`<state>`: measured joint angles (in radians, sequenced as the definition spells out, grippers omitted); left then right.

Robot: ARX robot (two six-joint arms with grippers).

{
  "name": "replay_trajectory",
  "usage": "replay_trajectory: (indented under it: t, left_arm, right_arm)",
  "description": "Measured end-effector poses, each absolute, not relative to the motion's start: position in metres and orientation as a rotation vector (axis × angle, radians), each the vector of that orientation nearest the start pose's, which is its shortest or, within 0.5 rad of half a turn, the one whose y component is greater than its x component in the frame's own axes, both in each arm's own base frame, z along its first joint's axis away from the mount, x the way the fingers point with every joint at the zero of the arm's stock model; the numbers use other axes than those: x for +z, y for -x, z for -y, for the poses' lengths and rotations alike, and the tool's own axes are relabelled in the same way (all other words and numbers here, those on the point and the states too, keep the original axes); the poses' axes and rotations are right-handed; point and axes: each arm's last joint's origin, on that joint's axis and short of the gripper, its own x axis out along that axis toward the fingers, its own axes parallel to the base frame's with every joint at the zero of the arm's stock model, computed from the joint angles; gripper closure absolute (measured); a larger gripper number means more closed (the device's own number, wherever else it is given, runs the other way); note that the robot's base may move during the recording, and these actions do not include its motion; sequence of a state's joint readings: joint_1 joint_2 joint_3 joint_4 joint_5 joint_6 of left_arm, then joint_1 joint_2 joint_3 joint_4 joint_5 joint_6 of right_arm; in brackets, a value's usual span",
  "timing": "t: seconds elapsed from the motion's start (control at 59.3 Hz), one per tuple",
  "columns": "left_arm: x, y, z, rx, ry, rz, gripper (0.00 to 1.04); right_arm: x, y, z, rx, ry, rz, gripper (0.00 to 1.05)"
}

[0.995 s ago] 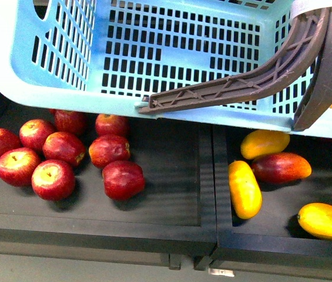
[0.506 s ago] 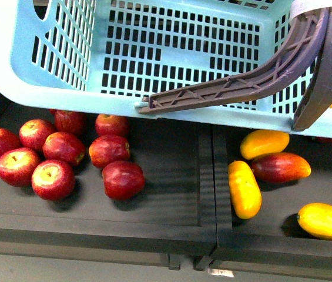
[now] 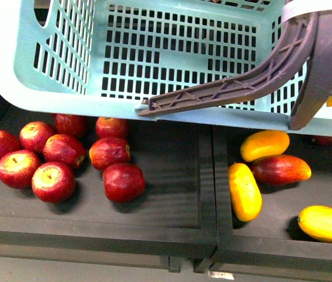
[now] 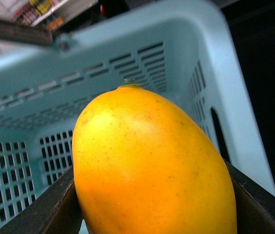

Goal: Pick mango and avocado into basket

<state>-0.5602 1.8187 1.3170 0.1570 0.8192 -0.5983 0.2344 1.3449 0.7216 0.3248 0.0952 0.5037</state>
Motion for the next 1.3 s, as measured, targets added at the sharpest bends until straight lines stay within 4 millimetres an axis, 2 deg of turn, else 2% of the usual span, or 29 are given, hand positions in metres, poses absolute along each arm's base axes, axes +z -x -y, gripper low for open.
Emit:
replay_trajectory:
  t: [0.118, 0.337, 0.641, 0.793, 0.911, 0.961, 1.062, 1.147, 1.298]
  left_arm:
    - [0.264, -0.338, 0.234, -1.203, 0.542, -0.764, 0.97]
    - [0.264, -0.34, 0.23, -1.183, 0.545, -0.758, 0.97]
    - [0.264, -0.336, 0.234, -1.22, 0.549, -0.777, 0.97]
    - [0.264, -0.334, 0.237, -1.234, 0.546, -0.783, 0.97]
    - [0.264, -0.334, 0.237, -1.232, 0.549, -0.784, 0.97]
    - [0.264, -0.334, 0.237, -1.232, 0.544, -0.781, 0.97]
    - [0.264, -0.333, 0.238, -1.234, 0.546, -0.783, 0.97]
    - [0.264, -0.334, 0.237, -1.231, 0.548, -0.785, 0.97]
    - [0.264, -0.334, 0.237, -1.23, 0.543, -0.78, 0.97]
  right_arm:
    - [0.233, -0.283, -0.071, 0.055, -0.438, -0.324, 0.36]
    - [0.231, -0.285, -0.073, 0.017, -0.404, -0.264, 0.07]
    - [0.245, -0.264, -0.06, 0.059, -0.409, -0.183, 0.09]
    - [0.253, -0.239, -0.038, -0.042, -0.402, -0.128, 0.09]
    - [0.256, -0.199, -0.022, -0.162, -0.395, -0.07, 0.09]
    - [0.248, -0.173, -0.022, -0.192, -0.383, -0.067, 0.09]
    - [0.226, -0.14, -0.028, -0.171, -0.356, -0.072, 0.09]
    - [0.225, -0.133, -0.03, -0.139, -0.359, -0.053, 0.09]
    - [0.226, -0.132, -0.031, -0.14, -0.359, -0.044, 0.09]
